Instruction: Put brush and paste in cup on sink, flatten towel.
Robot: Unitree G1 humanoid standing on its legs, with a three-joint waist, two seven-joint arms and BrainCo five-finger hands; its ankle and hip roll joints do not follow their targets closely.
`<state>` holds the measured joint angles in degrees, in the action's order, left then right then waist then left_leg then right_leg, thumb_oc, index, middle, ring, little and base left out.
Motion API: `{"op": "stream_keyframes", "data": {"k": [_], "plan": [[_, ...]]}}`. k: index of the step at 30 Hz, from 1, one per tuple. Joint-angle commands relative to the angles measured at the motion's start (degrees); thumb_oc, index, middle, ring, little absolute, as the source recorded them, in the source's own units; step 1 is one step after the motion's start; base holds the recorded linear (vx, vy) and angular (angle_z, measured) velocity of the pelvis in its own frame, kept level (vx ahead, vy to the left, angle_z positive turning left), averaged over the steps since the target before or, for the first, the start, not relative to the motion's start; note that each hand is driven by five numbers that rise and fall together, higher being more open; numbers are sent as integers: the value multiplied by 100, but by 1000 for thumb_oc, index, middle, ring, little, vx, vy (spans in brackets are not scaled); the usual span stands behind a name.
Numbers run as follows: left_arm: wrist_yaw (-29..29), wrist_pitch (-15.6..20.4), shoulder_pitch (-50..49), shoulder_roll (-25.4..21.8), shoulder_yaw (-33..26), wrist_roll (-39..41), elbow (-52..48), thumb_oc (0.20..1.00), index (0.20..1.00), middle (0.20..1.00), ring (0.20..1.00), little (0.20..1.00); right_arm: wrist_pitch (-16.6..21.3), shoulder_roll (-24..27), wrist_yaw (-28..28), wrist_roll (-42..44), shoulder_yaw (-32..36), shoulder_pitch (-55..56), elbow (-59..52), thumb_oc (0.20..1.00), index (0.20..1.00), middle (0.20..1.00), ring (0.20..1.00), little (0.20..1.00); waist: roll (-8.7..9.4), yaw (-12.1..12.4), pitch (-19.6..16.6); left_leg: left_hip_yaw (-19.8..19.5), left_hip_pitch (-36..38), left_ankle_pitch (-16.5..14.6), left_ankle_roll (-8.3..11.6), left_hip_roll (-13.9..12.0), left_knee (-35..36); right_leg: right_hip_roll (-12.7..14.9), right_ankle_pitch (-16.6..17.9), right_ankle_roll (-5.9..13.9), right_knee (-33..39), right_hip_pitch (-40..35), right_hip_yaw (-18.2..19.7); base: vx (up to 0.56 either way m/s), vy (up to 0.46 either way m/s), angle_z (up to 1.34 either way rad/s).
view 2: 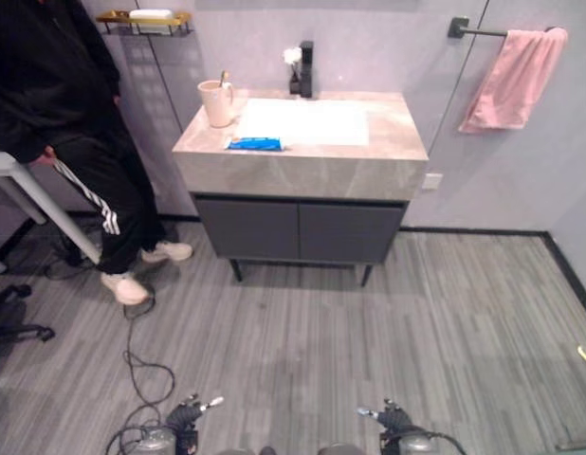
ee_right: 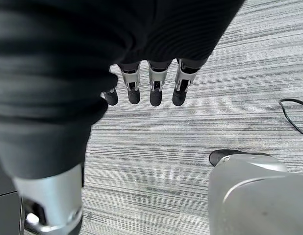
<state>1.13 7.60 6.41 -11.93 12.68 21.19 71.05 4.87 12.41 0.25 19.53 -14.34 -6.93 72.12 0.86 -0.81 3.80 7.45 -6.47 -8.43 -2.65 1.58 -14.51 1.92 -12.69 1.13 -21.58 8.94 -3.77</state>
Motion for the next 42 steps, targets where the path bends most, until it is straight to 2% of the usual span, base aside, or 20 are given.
{"op": "stream_keyframes", "data": {"k": [1, 4, 8, 12, 14, 16, 17, 20, 24, 25, 26, 28, 31, 32, 33, 36, 37, 39, 41, 42], "plan": [[80, 286, 127, -174, 97, -277, -254, 1000, 1000, 1000, 1000, 1000, 223, 144, -27, 23, -191, -343, -79, 1000, 1000, 1000, 1000, 1000, 41, 23, 176, 8, 180, -94, 107, 61, -66, 561, 1073, 683, 633, -158, 169, 19, 131, -13], [89, 283, 123, -204, 105, -317, -289, 1000, 1000, 1000, 1000, 1000, 224, 155, -24, -10, -203, -353, -142, 1000, 1000, 1000, 1000, 1000, 50, 24, 205, 14, 281, -93, 38, 156, 61, 624, 1153, 731, 561, -134, 232, 29, 133, -13], [97, 279, 94, -269, 133, -399, -389, 1000, 1000, 1000, 1000, 1000, 224, 173, -36, -125, -287, -355, -341, 1000, 1000, 1000, 1000, 1000, 60, 12, 306, 55, 472, -72, -84, 265, 249, 757, 1570, 771, -18, 118, 255, 8, 128, -4], [98, 271, 56, -319, 161, -466, -519, 1000, 1000, 1000, 1000, 1000, 228, 193, -36, -152, -312, -316, -534, 1000, 1000, 1000, 1000, 1000, 31, 9, 366, 62, 614, -48, -103, 268, 408, 792, 1563, 743, -291, 249, 142, 32, 95, -10], [101, 266, 31, -333, 141, -500, -513, 1000, 1000, 1000, 1000, 1000, 226, 268, -31, -173, -341, -278, -767, 1000, 1000, 1000, 1000, 1000, 83, -69, 373, 16, 738, -94, -118, 404, 533, 729, 1702, 736, 233, 554, 124, 139, 81, -13], [101, 266, 31, -332, 141, -500, -513, 1000, 1000, 1000, 1000, 1000, 226, 269, -31, -173, -341, -277, -768, 1000, 1000, 1000, 1000, 1000, 78, -71, 375, 13, 741, -98, -117, 399, 531, 725, 1703, 735, 239, 546, 119, 80, 0, -22], [120, 268, 71, -323, 125, -485, -439, 1000, 1000, 1000, 1000, 1000, 237, 289, -67, -193, -349, -328, -763, 1000, 1000, 1000, 1000, 1000, 118, -111, 386, -4, 797, -124, -94, 453, 602, 812, 1966, 826, 865, 712, 28, 156, -26, 4], [151, 276, 161, -284, 142, -487, -326, 1000, 1000, 1000, 1000, 1000, 249, 311, -105, -256, -393, -393, -811, 1000, 1000, 1000, 1000, 1000, 186, -242, 435, -162, 958, -194, -43, 544, 684, 751, 2403, 959, 1647, 913, 198, 220, -42, 8], [171, 270, 208, -253, 156, -487, -283, 1000, 1000, 1000, 1000, 1000, 244, 345, -120, -320, -427, -413, -869, 1000, 1000, 1000, 1000, 1000, 204, -269, 457, -214, 1082, -228, -4, 572, 783, 686, 2536, 971, 1862, 932, -58, 169, -42, 34], [171, 257, 221, -234, 179, -499, -261, 1000, 1000, 1000, 1000, 1000, 238, 367, -118, -339, -447, -398, -884, 1000, 1000, 1000, 1000, 1000, 203, -291, 436, -258, 1096, -233, 15, 578, 782, 641, 2499, 950, 1849, 899, -27, 269, -70, 35], [176, 248, 264, -194, 230, -504, -244, 1000, 1000, 1000, 1000, 1000, 240, 399, -103, -336, -443, -344, -873, 1000, 1000, 1000, 1000, 1000, 169, -355, 360, -435, 1168, -233, 57, 562, 788, 473, 2396, 865, 1707, 927, 224, 282, -76, 42], [168, 246, 272, -173, 252, -499, -243, 1000, 1000, 1000, 1000, 1000, 239, 418, -102, -340, -444, -336, -851, 1000, 1000, 1000, 1000, 1000, 143, -357, 330, -470, 1198, -248, 83, 528, 790, 424, 2366, 843, 1666, 925, 215, 248, -90, 59], [156, 224, 298, -146, 277, -492, -243, 1000, 1000, 1000, 1000, 1000, 238, 519, -77, -429, -463, -238, -900, 1000, 1000, 1000, 1000, 1000, 49, -420, 210, -686, 1360, -196, 242, 356, 704, 269, 2129, 718, 1453, 920, 48, 259, -128, 28], [139, 226, 281, -130, 305, -487, -256, 1000, 1000, 1000, 1000, 1000, 242, 569, -66, -484, -479, -161, -894, 1000, 1000, 1000, 1000, 1000, 18, -449, 184, -775, 1364, -55, 388, 273, 476, 178, 2001, 635, 1377, 822, -12, 277, -139, 21], [139, 226, 281, -130, 305, -487, -256, 1000, 1000, 1000, 1000, 1000, 242, 569, -66, -484, -479, -161, -894, 1000, 1000, 1000, 1000, 1000, 18, -450, 184, -776, 1364, -55, 388, 273, 476, 178, 2001, 635, 1377, 822, -12, 332, -205, 43], [124, 207, 286, -162, 353, -564, -216, 1000, 1000, 1000, 1000, 1000, 255, 730, -40, -648, -508, -11, -1002, 1000, 1000, 1000, 1000, 1000, -5, -486, 177, -744, 855, 1062, 954, 23, -738, 57, 1829, 375, 1519, 452, -148, 230, -185, 32], [116, 204, 315, -186, 375, -585, -223, 1000, 1000, 1000, 1000, 1000, 265, 771, -50, -656, -509, 17, -1067, 1000, 1000, 1000, 1000, 1000, 51, -477, 223, -683, 617, 1285, 1060, -35, -1140, 92, 1799, 308, 1586, 348, -169, 157, -188, 20], [142, 198, 390, -242, 364, -581, -198, 1000, 1000, 1000, 1000, 1000, 284, 820, -66, -620, -531, 28, -1139, 1000, 1000, 1000, 1000, 1000, 160, -471, 326, -416, 330, 1352, 1046, -162, -1602, 154, 1724, 206, 1674, 208, -203, 151, -163, 20], [175, 208, 483, -293, 375, -604, -185, 1000, 1000, 1000, 1000, 1000, 297, 843, -89, -625, -546, 35, -1115, 1000, 1000, 1000, 1000, 1000, 150, -439, 378, 43, 17, 1225, 919, -447, -1132, 189, 1603, 219, 1769, 40, -275, 185, -82, 24], [190, 220, 503, -312, 365, -602, -169, 1000, 1000, 1000, 1000, 1000, 288, 851, -100, -647, -554, 38, -1095, 1000, 1000, 1000, 1000, 1000, 161, -394, 370, 161, -144, 1065, 850, -477, -872, 213, 1545, 251, 1811, -57, -300, 248, -16, 23]]}}
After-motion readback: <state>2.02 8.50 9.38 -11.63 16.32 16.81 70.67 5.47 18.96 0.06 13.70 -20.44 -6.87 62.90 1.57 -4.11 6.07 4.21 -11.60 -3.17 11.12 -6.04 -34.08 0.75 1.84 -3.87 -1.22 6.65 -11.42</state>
